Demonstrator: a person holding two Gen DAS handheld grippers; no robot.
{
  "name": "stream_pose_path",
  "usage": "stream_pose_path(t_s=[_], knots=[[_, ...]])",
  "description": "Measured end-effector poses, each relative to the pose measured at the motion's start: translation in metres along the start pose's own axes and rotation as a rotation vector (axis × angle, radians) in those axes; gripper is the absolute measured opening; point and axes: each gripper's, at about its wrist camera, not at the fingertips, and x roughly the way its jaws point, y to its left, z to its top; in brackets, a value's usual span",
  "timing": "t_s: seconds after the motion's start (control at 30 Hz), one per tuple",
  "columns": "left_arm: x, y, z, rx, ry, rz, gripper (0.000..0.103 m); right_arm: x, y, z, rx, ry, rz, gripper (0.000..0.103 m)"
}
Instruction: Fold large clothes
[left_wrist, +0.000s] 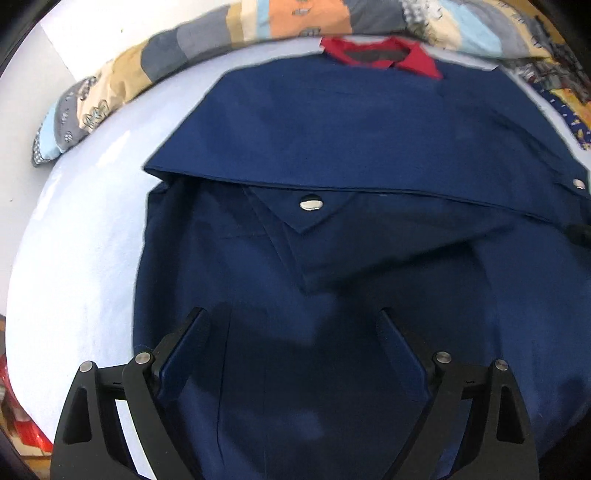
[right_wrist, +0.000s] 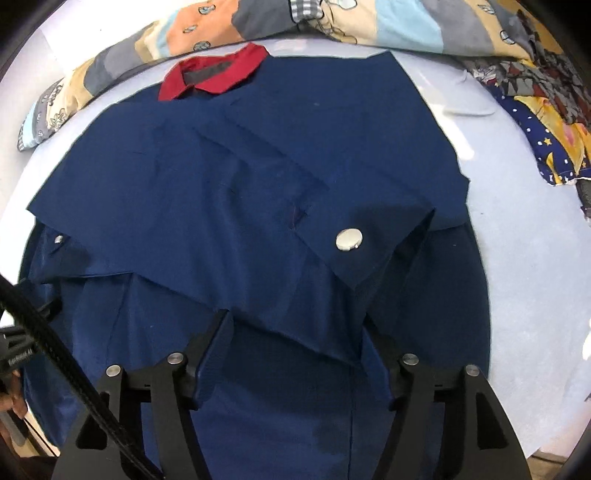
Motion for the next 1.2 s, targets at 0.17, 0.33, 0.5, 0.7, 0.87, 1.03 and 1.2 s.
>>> stream_pose_path(t_s=[0.17,0.33,0.5,0.7,0.87,1.03,1.2], knots=[[-0.03,-0.008,-0.039,-0.08,-0.049,-0.054,0.091,-0.038,0.007,-0.018,-0.032,-0.072,0.062,0.072],[-0.035,-0.039,-0.085,-0.028,-0.105,0.04,0.091,-0.039,0.016,-0.052,-0.07,-0.051,0.087,0.073],[-0.036,-0.033,-0.117,-0.045,-0.133,0.051,0.093,-0.021,0.031,-0.096,-0.133,-0.013,0.031,0.075],[-0.061,-0.024,-0.14,-0.129,-0.172,0.024,0.093,-0.049,0.048,-0.126,-0.18,-0.133,-0.003,0.075],[-0.046,-0.035,-0.153,-0.121,-0.114,0.028,0.098,-0.033,0.07,-0.153,-0.199,-0.074,0.035,0.082],[-0.045,-0.032,-0.154,-0.134,-0.117,0.024,0.1,-0.028,0.092,-0.158,-0.267,-0.112,-0.051,0.093],[-0.05,-0.033,-0.156,-0.152,-0.139,0.029,0.1,-0.032,0.087,-0.16,-0.24,-0.114,-0.025,0.093]])
